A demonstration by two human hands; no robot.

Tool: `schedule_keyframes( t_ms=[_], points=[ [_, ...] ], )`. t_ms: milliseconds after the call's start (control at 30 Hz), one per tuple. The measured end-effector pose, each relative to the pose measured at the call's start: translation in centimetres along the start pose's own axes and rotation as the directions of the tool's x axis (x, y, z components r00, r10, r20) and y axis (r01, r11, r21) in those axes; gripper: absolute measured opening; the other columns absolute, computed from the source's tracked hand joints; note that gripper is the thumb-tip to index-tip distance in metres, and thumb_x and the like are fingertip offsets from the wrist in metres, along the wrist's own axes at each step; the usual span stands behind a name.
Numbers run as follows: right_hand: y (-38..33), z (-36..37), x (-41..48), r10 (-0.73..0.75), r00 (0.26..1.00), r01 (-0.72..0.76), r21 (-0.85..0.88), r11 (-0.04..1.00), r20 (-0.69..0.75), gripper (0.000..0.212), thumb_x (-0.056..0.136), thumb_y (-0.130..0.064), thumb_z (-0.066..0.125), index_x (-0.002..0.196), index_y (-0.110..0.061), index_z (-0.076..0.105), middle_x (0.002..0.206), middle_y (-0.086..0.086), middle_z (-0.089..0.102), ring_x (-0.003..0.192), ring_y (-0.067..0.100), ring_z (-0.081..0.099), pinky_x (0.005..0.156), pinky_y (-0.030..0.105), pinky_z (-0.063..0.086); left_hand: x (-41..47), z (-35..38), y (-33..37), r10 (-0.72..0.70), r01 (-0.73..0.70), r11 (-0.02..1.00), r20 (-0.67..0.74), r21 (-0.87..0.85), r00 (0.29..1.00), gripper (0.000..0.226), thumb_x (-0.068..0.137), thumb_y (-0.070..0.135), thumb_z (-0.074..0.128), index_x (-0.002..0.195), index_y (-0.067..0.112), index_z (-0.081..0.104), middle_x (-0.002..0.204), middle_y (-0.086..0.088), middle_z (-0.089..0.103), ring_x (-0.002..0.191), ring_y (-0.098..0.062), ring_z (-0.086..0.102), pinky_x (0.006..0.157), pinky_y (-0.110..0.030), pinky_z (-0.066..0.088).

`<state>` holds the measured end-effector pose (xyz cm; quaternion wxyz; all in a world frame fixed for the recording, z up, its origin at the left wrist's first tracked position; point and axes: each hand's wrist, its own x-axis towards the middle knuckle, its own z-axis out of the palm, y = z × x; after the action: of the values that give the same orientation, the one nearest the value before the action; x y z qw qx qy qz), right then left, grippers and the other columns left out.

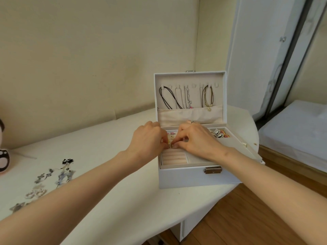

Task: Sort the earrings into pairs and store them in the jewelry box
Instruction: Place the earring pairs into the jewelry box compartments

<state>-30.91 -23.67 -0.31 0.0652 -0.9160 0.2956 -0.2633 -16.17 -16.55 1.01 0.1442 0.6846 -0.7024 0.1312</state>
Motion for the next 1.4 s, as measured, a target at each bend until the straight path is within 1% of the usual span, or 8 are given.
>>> schedule_keyframes(
  t_ms=[200, 600, 767, 867, 1000, 1167, 1300, 1400],
  points=[
    [0.2, 0.0, 0.0, 0.015, 1.0, -0.015, 0.017, 1.0, 0.018, 0.011, 0.081, -0.028, 0.07, 0.09, -0.028, 0.076, 0.084, -0.002, 0.062, 0.08, 0.007, 0.043, 0.071, 0.026, 0.035, 0.0, 0.0, 0.2, 0.037, -0.036, 0.999, -0.005, 0.012, 0.999, 0.017, 0.088, 0.033, 0.058, 0.102, 0.027, 0.067, 0.105, 0.002, 0.057, 0.107, -0.019, 0.048, 0.072, -0.024, 0.03],
    [-0.1, 0.0, 0.2, 0.083, 0.995, -0.089, 0.121, 0.989, 0.051, 0.012, 0.082, -0.026, 0.069, 0.091, -0.026, 0.076, 0.081, -0.004, 0.061, 0.084, 0.015, 0.051, 0.081, 0.038, 0.045, 0.3, -0.1, 0.2, -0.002, 0.007, 0.998, 0.066, -0.068, 0.998, 0.016, 0.087, 0.03, 0.06, 0.099, 0.026, 0.069, 0.105, 0.0, 0.058, 0.108, -0.02, 0.05, 0.073, -0.026, 0.034],
    [-0.4, -0.6, -0.3, 0.133, 0.991, -0.127, 0.183, 0.975, -0.02, 0.014, 0.081, -0.027, 0.07, 0.093, -0.027, 0.076, 0.072, -0.013, 0.055, 0.073, 0.006, 0.049, 0.077, 0.033, 0.046, -1.0, -1.3, -0.7, -0.05, 0.048, 0.994, -0.016, -0.096, 0.999, 0.021, 0.089, 0.034, 0.057, 0.106, 0.023, 0.063, 0.104, 0.0, 0.058, 0.105, -0.02, 0.05, 0.077, -0.03, 0.04],
    [-1.5, -1.3, -0.8, 0.098, 0.994, -0.088, 0.191, 0.978, -0.047, 0.015, 0.085, -0.025, 0.066, 0.097, -0.026, 0.075, 0.075, -0.014, 0.055, 0.068, 0.001, 0.047, 0.071, 0.023, 0.041, -2.4, -2.4, -1.7, -0.068, 0.058, 0.99, -0.072, -0.131, 0.995, 0.018, 0.09, 0.031, 0.056, 0.105, 0.022, 0.062, 0.096, 0.003, 0.057, 0.096, -0.017, 0.051, 0.074, -0.029, 0.04],
    [-4.0, -1.5, -1.3, 0.032, 0.998, -0.019, 0.213, 0.977, -0.054, 0.015, 0.085, -0.023, 0.066, 0.097, -0.023, 0.075, 0.083, -0.006, 0.063, 0.067, 0.0, 0.046, 0.072, 0.023, 0.041, -5.2, -3.7, -3.5, -0.076, 0.062, 0.984, -0.079, -0.166, 0.994, 0.011, 0.089, 0.029, 0.058, 0.097, 0.025, 0.064, 0.084, 0.011, 0.055, 0.066, -0.004, 0.045, 0.065, -0.026, 0.034],
    [-8.0, -0.1, -2.0, -0.064, 0.995, 0.084, 0.293, 0.952, -0.079, 0.011, 0.083, -0.022, 0.067, 0.091, -0.025, 0.075, 0.077, -0.01, 0.061, 0.065, 0.004, 0.051, 0.068, 0.022, 0.042, -9.5, -5.3, -6.4, -0.156, 0.15, 0.967, -0.013, -0.207, 0.988, 0.006, 0.087, 0.029, 0.06, 0.091, 0.027, 0.064, 0.076, 0.018, 0.055, 0.07, -0.003, 0.052, 0.07, -0.031, 0.047],
    [-11.3, 2.3, -2.5, -0.16, 0.986, 0.166, 0.351, 0.922, -0.045, 0.012, 0.085, -0.023, 0.065, 0.092, -0.026, 0.074, 0.081, -0.008, 0.061, 0.068, 0.007, 0.051, 0.072, 0.024, 0.045, -12.4, -5.7, -9.0, -0.266, 0.264, 0.945, 0.013, -0.191, 0.964, 0.004, 0.087, 0.028, 0.061, 0.088, 0.029, 0.065, 0.076, 0.018, 0.059, 0.069, -0.002, 0.054, 0.07, -0.031, 0.048],
    [-13.0, 4.7, -2.2, -0.169, 0.985, 0.147, 0.39, 0.909, 0.022, 0.013, 0.087, -0.025, 0.063, 0.094, -0.027, 0.073, 0.086, -0.007, 0.062, 0.072, 0.006, 0.052, 0.079, 0.032, 0.047, -14.0, -5.4, -10.5, -0.325, 0.322, 0.929, 0.017, -0.181, 0.946, 0.006, 0.088, 0.025, 0.059, 0.087, 0.026, 0.065, 0.075, 0.018, 0.059, 0.07, -0.005, 0.055, 0.069, -0.03, 0.047]
  ],
)
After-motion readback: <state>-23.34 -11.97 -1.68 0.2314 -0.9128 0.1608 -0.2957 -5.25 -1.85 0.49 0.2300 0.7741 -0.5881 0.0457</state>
